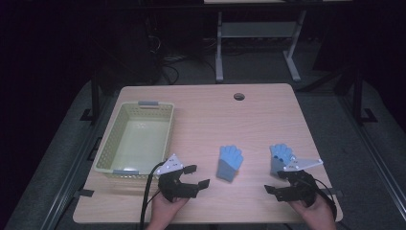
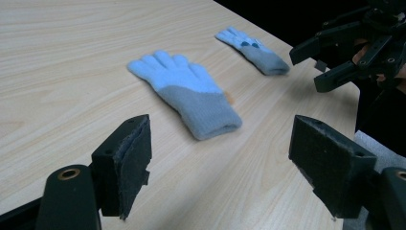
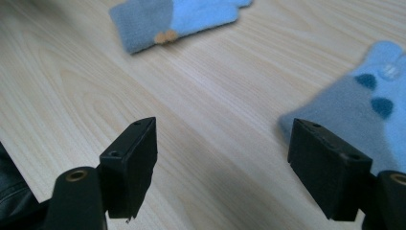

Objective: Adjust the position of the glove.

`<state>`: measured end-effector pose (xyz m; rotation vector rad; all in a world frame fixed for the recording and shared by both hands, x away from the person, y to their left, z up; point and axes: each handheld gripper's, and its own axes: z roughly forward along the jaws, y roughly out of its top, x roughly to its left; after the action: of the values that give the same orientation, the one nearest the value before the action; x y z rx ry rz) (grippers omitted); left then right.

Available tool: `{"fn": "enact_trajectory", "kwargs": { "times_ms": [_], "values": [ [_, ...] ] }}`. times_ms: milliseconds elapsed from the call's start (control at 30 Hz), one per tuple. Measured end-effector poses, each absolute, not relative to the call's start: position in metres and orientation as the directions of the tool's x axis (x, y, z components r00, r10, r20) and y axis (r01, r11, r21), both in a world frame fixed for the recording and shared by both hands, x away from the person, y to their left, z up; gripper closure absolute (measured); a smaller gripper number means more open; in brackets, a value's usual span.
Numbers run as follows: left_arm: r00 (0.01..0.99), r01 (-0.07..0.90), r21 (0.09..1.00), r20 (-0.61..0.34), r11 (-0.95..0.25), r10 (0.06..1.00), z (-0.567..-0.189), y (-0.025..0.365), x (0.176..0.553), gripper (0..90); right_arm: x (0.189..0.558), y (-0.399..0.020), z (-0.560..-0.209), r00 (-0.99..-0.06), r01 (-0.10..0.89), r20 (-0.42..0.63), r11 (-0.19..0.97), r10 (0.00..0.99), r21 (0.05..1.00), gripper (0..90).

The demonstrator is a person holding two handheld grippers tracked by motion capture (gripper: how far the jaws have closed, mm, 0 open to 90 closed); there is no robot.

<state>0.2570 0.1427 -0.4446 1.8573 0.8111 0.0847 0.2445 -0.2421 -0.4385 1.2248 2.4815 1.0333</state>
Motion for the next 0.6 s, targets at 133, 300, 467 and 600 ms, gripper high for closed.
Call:
{"fn": "enact_trajectory", "kwargs": {
  "times_ms": [133, 300, 467, 600],
  "values": [
    [0.769, 0.49, 0.845, -0.301, -0.216, 0.564, -0.445, 0.144, 0.256, 22.3, 0.247, -0.242, -0.438, -0.637, 0.633, 0.138, 0.413, 0.758, 0.655, 25.2],
    [0.763, 0.496, 0.845, -0.314, -0.2, 0.565, -0.444, 0.144, 0.257, 22.3, 0.251, -0.24, -0.434, -0.635, 0.637, 0.153, 0.402, 0.757, 0.658, 24.8],
    [0.765, 0.495, 0.844, -0.31, -0.208, 0.565, -0.445, 0.145, 0.257, 22.3, 0.258, -0.237, -0.434, -0.628, 0.652, 0.163, 0.401, 0.761, 0.643, 24.8],
    [0.764, 0.495, 0.844, -0.309, -0.207, 0.567, -0.445, 0.146, 0.257, 22.3, 0.262, -0.237, -0.431, -0.63, 0.66, 0.158, 0.417, 0.76, 0.625, 24.7]
  ]
}}
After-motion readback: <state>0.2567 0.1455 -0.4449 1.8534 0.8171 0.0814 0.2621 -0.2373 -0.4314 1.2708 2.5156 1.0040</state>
